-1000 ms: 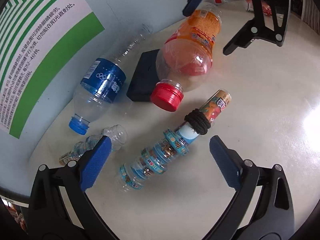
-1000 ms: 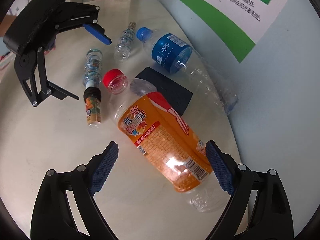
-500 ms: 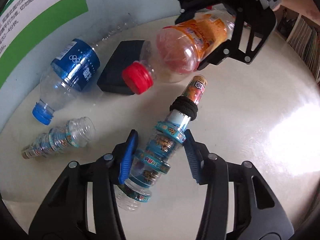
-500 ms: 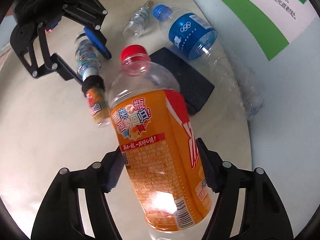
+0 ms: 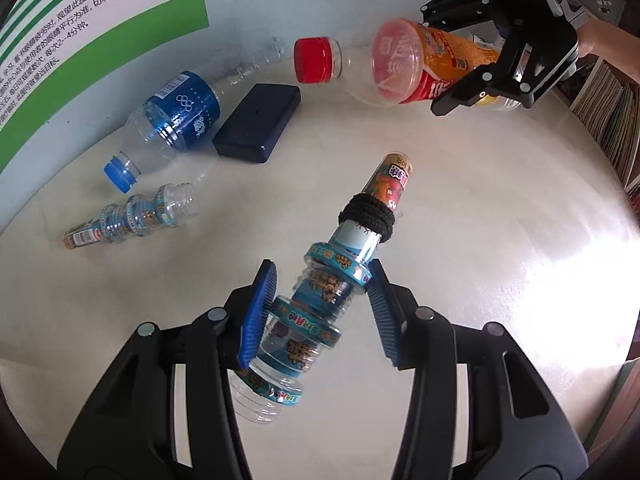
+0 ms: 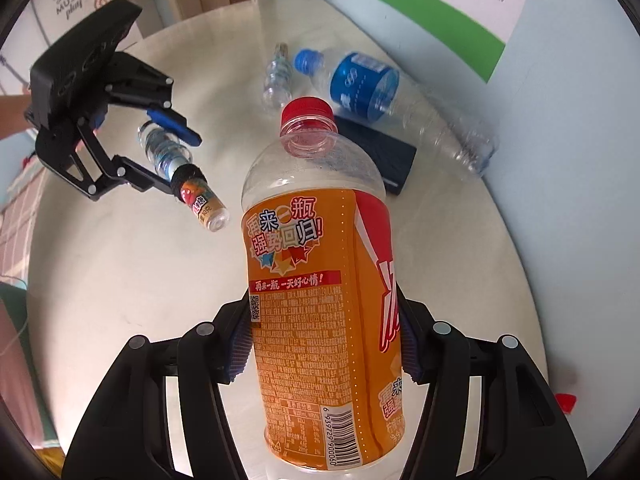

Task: Collect trash
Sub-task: 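Carry both bottles with both grippers over the teal trash bin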

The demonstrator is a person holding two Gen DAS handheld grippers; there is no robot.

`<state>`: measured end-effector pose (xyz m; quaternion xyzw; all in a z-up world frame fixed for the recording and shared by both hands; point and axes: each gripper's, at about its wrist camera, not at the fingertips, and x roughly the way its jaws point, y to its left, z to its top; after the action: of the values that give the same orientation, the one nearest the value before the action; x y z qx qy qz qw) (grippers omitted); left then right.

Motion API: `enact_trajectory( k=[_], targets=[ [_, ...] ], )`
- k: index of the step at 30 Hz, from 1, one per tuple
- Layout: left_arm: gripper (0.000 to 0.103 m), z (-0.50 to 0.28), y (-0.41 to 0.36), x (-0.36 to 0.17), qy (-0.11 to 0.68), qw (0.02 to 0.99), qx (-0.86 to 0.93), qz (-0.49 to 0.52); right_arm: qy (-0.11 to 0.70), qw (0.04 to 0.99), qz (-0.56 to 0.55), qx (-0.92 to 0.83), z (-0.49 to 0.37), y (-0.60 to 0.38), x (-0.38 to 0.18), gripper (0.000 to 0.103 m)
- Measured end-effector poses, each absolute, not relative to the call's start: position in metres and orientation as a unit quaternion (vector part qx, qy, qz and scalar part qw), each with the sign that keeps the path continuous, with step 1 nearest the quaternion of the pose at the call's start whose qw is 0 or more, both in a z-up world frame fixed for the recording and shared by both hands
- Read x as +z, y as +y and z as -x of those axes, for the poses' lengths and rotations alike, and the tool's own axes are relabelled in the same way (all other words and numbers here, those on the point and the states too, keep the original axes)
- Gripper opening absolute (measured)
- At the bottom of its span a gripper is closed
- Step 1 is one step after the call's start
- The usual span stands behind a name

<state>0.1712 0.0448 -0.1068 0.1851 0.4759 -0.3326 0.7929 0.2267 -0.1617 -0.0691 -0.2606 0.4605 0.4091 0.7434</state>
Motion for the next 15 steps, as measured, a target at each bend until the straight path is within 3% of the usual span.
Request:
enact_trajectory(
  k=[7,15],
  targets=[
    [0.045,-0.139,0.084,-0.068,0.454,0.825,-0.281,-0.182,0.425,0.744,0.281,0.433,-0.2,-0.13,-0.025,0.059],
    [0.045,-0.083,0.165,-0.034,0.441,0.862,-0.194,-0.157,0.374,0.716,0.312,0.5,-0.171,-0.014,0.004,0.059]
  ],
)
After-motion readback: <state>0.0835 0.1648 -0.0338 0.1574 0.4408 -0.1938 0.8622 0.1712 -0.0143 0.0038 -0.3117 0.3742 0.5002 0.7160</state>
